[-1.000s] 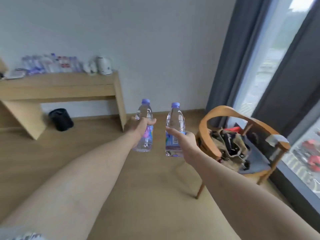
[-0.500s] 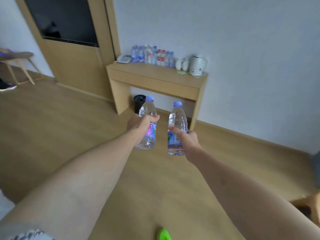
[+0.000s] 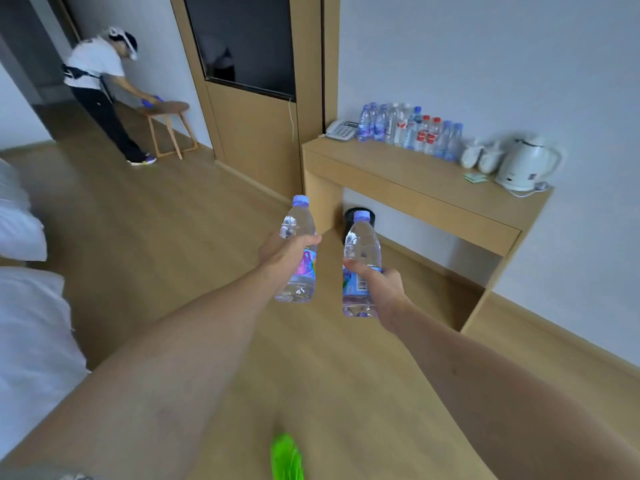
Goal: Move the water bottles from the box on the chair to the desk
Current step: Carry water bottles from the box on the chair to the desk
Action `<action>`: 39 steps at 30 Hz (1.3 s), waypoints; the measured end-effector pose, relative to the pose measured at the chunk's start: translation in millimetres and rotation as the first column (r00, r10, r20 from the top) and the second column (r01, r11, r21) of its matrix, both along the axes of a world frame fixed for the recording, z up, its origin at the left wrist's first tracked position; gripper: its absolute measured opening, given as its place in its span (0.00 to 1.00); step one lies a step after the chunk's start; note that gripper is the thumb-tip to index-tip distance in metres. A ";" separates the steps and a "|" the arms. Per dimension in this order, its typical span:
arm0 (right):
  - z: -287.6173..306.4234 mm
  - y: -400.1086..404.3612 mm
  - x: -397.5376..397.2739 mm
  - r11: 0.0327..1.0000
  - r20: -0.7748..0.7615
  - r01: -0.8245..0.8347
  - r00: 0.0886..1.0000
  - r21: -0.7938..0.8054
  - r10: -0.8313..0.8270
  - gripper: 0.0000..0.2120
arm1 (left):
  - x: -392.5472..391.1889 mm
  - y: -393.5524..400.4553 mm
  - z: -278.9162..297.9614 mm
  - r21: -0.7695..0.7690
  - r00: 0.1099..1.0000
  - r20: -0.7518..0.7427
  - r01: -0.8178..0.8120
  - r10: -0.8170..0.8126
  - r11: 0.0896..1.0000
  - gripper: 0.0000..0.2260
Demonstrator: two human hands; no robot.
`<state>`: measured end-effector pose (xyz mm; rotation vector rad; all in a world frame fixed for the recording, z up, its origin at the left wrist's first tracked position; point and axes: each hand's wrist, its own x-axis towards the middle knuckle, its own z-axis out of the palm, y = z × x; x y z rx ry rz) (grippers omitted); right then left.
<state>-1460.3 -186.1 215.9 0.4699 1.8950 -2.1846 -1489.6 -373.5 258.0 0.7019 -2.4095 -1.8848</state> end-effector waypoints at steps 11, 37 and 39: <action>1.8 -51.6 -238.0 0.997 -0.023 0.072 0.997 0.013 -0.072 0.19 | -247.8 -46.5 -15.2 -0.007 0.997 -0.009 0.079 -0.079 0.997 0.24; -2.2 -96.3 -723.2 0.987 0.013 0.152 0.988 -0.044 -0.152 0.21 | -729.6 -84.1 -29.9 0.006 0.986 0.014 0.163 -0.164 0.987 0.22; 4.3 -92.0 -761.8 0.987 0.006 0.159 0.987 -0.019 -0.159 0.23 | -770.6 -80.8 -23.8 0.041 0.987 0.001 0.159 -0.159 0.986 0.20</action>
